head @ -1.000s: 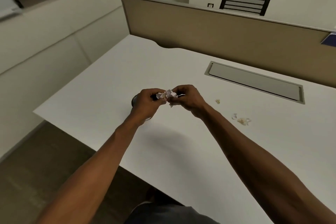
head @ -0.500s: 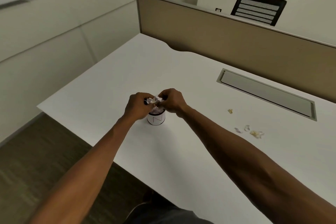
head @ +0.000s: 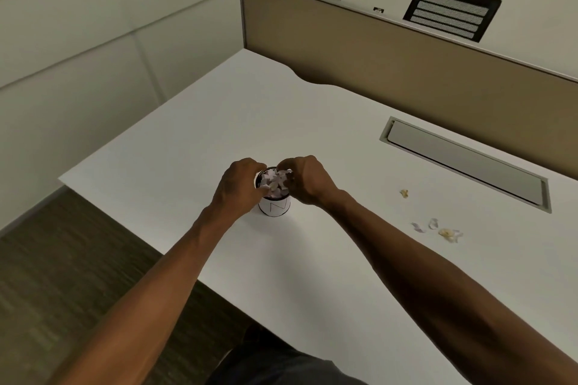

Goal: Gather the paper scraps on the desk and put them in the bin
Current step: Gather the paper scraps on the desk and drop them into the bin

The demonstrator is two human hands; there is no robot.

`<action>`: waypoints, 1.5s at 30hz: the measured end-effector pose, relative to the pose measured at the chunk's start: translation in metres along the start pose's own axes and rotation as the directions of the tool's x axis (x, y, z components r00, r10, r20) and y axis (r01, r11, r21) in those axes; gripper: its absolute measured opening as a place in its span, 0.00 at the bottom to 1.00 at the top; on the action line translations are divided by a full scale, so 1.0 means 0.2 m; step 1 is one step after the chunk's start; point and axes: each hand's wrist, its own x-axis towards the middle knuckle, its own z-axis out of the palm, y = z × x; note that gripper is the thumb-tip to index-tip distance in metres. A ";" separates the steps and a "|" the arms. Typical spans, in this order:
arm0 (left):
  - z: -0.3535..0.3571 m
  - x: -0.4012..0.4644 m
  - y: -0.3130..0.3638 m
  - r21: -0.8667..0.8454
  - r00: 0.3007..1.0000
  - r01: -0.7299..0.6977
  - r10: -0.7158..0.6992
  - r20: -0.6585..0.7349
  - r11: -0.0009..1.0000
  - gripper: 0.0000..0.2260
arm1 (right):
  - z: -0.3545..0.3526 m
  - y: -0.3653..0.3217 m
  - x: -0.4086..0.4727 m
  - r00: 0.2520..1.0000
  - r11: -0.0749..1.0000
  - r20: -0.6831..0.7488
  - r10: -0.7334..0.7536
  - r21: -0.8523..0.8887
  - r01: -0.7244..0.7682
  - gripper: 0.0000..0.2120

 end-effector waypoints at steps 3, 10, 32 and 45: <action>0.01 -0.05 -0.04 -0.037 0.999 -0.039 0.038 -0.033 0.999 0.31 | 0.02 0.03 -0.03 0.994 0.999 -0.104 -0.012 0.039 0.017 0.15; 0.09 -0.11 -0.10 0.369 0.931 -0.309 0.200 0.304 0.876 0.56 | 0.19 0.13 -0.19 0.969 0.924 0.108 -0.223 -0.294 0.245 0.46; 0.19 -0.15 0.02 0.271 0.968 -0.252 0.246 0.058 0.929 0.39 | 0.12 0.21 -0.37 0.950 0.977 -0.283 -0.132 0.126 0.174 0.26; 0.76 -0.30 0.34 0.076 0.880 -0.373 0.327 0.344 0.925 0.38 | 0.14 0.92 -0.99 0.838 0.835 -0.114 0.533 -0.090 -0.543 0.38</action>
